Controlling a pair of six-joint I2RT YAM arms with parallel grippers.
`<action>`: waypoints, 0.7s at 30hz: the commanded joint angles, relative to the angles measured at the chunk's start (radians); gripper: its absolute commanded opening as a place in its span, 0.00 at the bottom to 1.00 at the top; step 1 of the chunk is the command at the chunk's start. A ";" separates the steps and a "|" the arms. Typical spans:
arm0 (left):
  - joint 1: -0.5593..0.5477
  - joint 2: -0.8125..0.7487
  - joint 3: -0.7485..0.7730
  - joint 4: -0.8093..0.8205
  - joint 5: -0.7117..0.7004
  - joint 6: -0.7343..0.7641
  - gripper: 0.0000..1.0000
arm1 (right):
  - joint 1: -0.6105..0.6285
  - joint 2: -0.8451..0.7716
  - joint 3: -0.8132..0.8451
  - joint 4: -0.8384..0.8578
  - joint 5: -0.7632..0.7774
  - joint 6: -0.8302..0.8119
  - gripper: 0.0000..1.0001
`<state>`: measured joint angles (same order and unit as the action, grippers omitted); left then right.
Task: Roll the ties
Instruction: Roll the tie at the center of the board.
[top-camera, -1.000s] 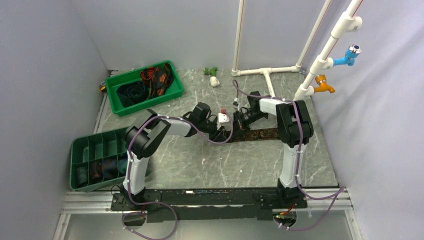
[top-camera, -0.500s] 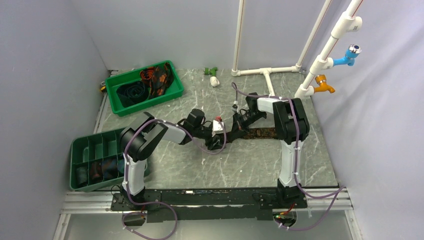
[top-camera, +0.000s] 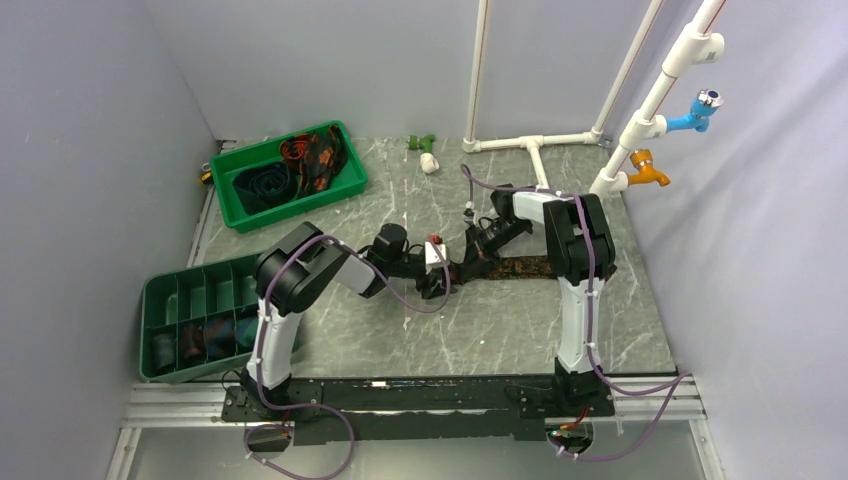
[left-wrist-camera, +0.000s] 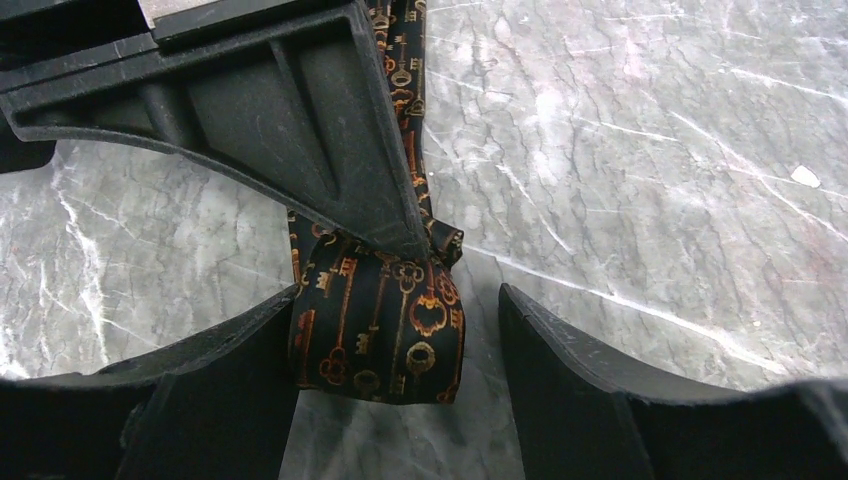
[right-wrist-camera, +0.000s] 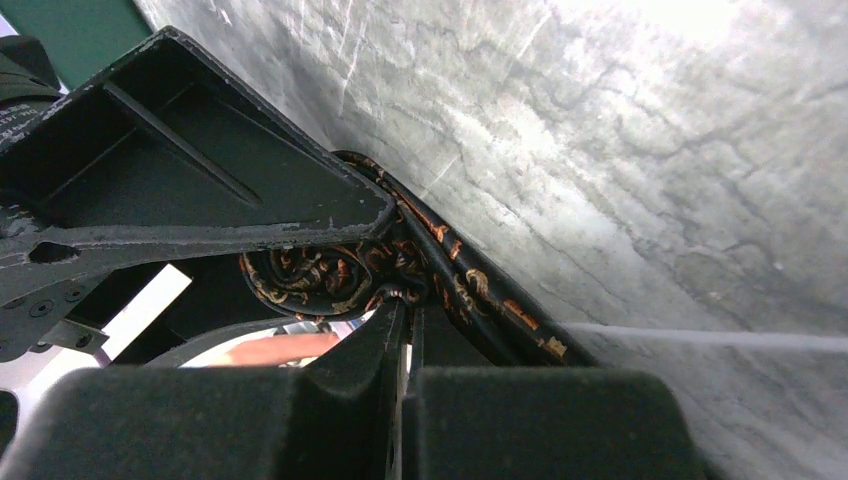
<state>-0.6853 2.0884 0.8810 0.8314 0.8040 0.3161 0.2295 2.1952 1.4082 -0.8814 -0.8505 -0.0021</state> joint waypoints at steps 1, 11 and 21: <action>-0.003 0.072 0.013 -0.097 -0.104 0.016 0.73 | 0.031 0.038 -0.040 0.063 0.178 -0.085 0.00; -0.002 0.102 0.075 -0.216 -0.033 0.058 0.32 | 0.036 0.006 -0.008 0.034 0.049 -0.091 0.00; 0.026 0.028 0.017 -0.394 0.023 0.004 0.24 | 0.007 -0.149 -0.032 -0.012 -0.014 -0.122 0.34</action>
<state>-0.6708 2.0953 0.9493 0.7017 0.8436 0.3534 0.2367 2.1273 1.3895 -0.8829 -0.8680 -0.0845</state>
